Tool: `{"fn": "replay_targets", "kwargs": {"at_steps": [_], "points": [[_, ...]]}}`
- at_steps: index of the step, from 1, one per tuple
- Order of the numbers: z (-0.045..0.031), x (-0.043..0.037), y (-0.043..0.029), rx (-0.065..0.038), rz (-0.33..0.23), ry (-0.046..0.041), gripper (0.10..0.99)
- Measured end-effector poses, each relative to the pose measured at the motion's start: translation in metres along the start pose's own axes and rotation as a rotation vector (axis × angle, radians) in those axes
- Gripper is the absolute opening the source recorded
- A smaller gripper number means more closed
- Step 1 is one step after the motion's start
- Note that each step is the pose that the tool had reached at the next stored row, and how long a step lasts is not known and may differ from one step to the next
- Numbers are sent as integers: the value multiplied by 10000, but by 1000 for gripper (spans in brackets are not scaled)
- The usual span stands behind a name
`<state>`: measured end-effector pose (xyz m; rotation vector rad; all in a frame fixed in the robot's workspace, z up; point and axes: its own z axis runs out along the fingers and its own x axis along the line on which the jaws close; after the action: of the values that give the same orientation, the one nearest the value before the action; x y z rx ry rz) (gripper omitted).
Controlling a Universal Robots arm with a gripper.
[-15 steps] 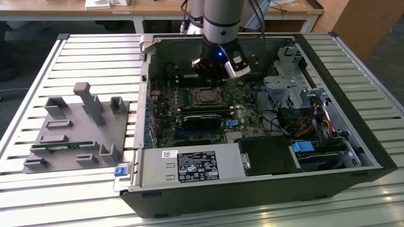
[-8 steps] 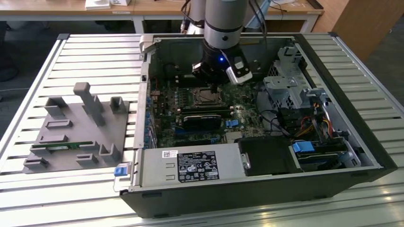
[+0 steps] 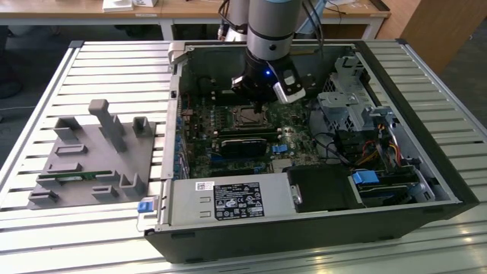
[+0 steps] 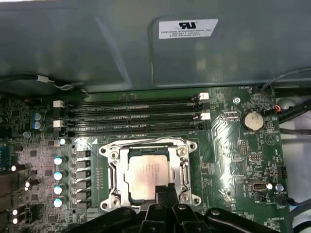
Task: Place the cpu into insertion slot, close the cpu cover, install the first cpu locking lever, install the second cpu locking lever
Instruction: 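Install the second cpu locking lever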
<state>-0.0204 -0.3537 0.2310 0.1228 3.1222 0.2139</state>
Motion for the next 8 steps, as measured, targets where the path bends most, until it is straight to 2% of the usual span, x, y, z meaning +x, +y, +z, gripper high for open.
{"fn": "replay_targets", "kwargs": {"at_steps": [8], "points": [[-23,-13,-159,2,1,0,106]]}}
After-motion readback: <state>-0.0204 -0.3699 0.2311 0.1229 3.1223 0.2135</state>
